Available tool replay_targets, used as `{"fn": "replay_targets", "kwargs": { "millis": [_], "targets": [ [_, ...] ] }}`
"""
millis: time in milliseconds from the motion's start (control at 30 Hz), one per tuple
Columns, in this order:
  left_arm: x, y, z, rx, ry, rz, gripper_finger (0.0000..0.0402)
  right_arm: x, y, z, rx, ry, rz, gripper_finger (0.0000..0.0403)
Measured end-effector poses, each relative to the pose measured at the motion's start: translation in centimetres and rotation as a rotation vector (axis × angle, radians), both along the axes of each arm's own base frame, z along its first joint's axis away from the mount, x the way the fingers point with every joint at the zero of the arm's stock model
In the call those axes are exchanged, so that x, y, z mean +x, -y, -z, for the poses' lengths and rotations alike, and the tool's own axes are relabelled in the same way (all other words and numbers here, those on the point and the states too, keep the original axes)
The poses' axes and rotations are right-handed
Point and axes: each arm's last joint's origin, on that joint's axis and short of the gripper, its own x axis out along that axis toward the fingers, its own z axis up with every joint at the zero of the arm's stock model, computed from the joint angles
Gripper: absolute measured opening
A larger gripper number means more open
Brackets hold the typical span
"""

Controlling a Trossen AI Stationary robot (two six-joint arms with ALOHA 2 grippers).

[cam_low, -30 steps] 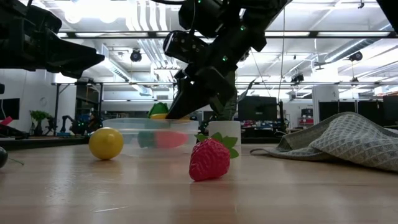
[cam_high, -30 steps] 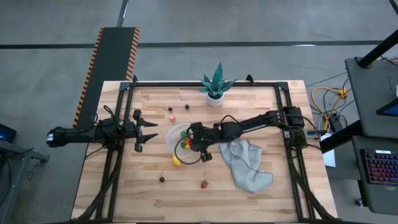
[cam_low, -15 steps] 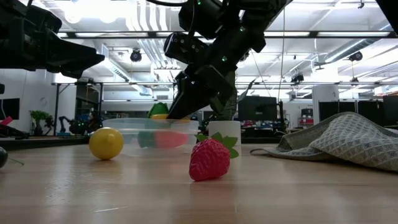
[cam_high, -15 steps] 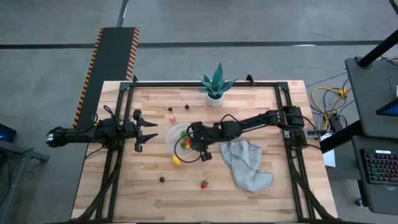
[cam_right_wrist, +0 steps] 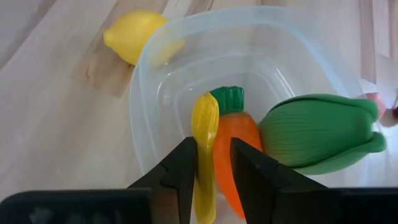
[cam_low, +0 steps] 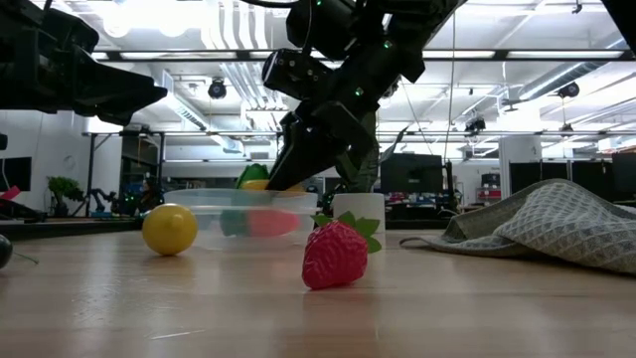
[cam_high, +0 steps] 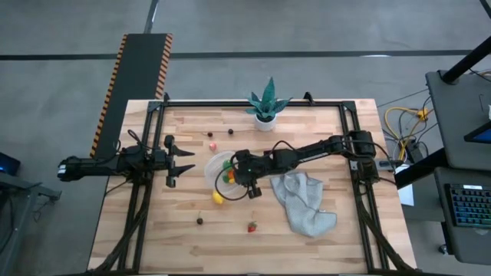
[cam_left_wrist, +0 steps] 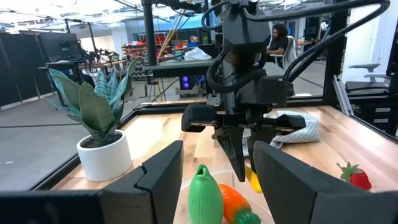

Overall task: Pick and placing Produce into tupperware
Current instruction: Put the yellow corn into the transparent bin, then put the red strawberry into the transparent bin

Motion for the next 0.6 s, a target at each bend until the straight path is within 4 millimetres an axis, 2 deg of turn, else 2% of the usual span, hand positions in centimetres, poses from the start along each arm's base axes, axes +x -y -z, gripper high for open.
{"fn": "replay_targets", "kwargs": {
  "millis": [233,600],
  "targets": [
    [0.0,0.0,0.0,0.0,0.0,0.0,0.0183,-0.3,0.0,-1.3,0.021,0.027,0.021,0.0096],
    [0.0,0.0,0.0,0.0,0.0,0.0,0.0183,-0.3,0.0,-1.5,0.019,0.014,0.027,0.0096]
  ]
}}
